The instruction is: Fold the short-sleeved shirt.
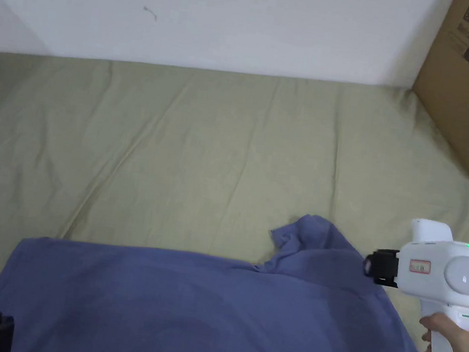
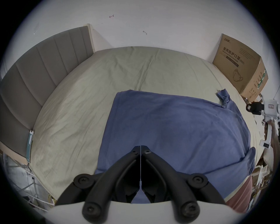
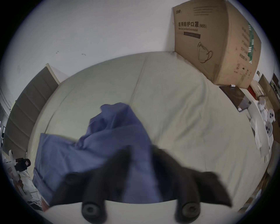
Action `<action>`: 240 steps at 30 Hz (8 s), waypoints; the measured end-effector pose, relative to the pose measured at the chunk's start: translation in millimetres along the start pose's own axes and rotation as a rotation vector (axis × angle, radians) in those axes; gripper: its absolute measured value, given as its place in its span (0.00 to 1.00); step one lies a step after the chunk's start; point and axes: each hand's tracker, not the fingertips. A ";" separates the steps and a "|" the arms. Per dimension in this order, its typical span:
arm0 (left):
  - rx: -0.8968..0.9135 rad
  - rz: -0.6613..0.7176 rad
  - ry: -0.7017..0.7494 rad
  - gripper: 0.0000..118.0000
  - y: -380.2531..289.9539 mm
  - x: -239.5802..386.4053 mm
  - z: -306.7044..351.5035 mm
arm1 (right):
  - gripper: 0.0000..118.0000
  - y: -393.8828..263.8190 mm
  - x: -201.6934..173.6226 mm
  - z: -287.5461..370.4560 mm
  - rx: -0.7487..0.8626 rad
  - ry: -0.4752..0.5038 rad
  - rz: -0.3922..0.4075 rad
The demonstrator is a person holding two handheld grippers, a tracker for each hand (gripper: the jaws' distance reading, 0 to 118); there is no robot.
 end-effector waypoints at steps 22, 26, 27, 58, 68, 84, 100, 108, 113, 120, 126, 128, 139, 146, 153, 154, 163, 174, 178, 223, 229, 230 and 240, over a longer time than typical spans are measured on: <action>-0.039 0.014 0.028 0.00 17.0 -13.5 -22.4 | 0.01 14.9 3.2 -46.5 -0.166 0.022 0.020; -0.034 0.004 0.043 0.10 41.2 -25.5 -39.0 | 0.01 16.6 -3.4 -45.4 -0.161 0.007 0.042; -0.043 0.010 0.035 0.25 48.6 -29.8 -46.1 | 0.01 17.4 -4.8 -45.9 -0.159 0.012 0.043; 0.043 -0.010 0.019 0.01 111.4 -38.8 -23.3 | 0.01 3.1 -8.8 71.5 -0.035 0.085 0.082; 0.058 -0.005 -0.021 0.01 3.9 -63.3 79.8 | 0.01 -113.1 8.3 164.5 -0.085 0.113 0.057; -0.053 0.017 0.008 0.89 -87.0 -84.0 74.8 | 0.90 -218.1 -10.7 169.7 -0.196 0.031 0.085; 0.018 0.428 -0.171 0.28 -110.9 -143.5 85.4 | 0.04 -206.1 -175.2 126.9 -0.116 0.300 0.156; -0.050 0.614 -0.310 0.99 -127.5 -139.2 58.0 | 0.04 -208.8 -221.2 113.6 -0.165 0.364 0.264; -0.110 0.786 -0.398 0.96 -140.8 -153.9 3.5 | 0.04 -211.6 -226.6 109.0 -0.194 0.351 0.297; -0.097 0.669 -0.247 0.18 -130.8 -139.7 19.2 | 0.04 -216.4 -214.4 102.5 -0.225 0.338 0.268; -0.112 0.624 -0.229 0.12 -114.4 -131.7 33.9 | 0.04 -219.2 -183.9 97.2 -0.267 0.293 0.185; -0.071 0.636 -0.249 0.12 -104.4 -131.0 45.6 | 0.04 -218.3 -169.9 101.1 -0.262 0.286 0.151; 0.060 0.056 -0.415 0.12 -27.8 70.2 115.1 | 0.04 -202.0 -96.5 133.7 -0.149 0.238 -0.019; -0.073 -0.238 -0.592 0.14 -86.3 205.6 53.0 | 0.04 -220.3 -46.2 145.4 -0.147 0.170 -0.129; -0.158 -0.287 -0.583 0.85 -112.1 211.8 33.0 | 0.04 -238.0 -18.7 151.3 -0.167 0.125 -0.189; -0.153 -0.275 -0.580 0.85 -107.3 204.9 37.2 | 0.04 -238.7 -17.9 151.8 -0.166 0.124 -0.190; -0.077 -0.052 -0.501 0.03 -67.7 115.9 59.4 | 0.04 -235.3 -27.3 158.7 -0.142 0.143 -0.164; -0.336 -0.037 -0.713 0.03 -119.2 186.1 16.5 | 0.04 -239.3 -33.3 155.5 -0.154 0.173 -0.156; -0.354 -0.139 -0.653 0.03 -129.1 211.3 15.1 | 0.04 -244.2 -28.3 155.3 -0.164 0.162 -0.166; -0.235 0.523 -0.746 0.09 -123.0 -82.6 -8.2 | 0.04 -216.4 -111.9 142.9 -0.215 0.237 0.019; -0.190 0.558 -0.602 0.09 -119.7 -128.4 29.2 | 0.04 -216.0 -106.2 139.4 -0.213 0.236 0.008; -0.181 0.562 -0.583 0.09 -117.2 -130.7 35.7 | 0.04 -216.6 -104.5 139.2 -0.214 0.237 0.001; -0.065 0.281 -0.650 0.09 -48.1 -8.3 111.4 | 0.04 -221.4 -76.7 145.6 -0.189 0.228 -0.059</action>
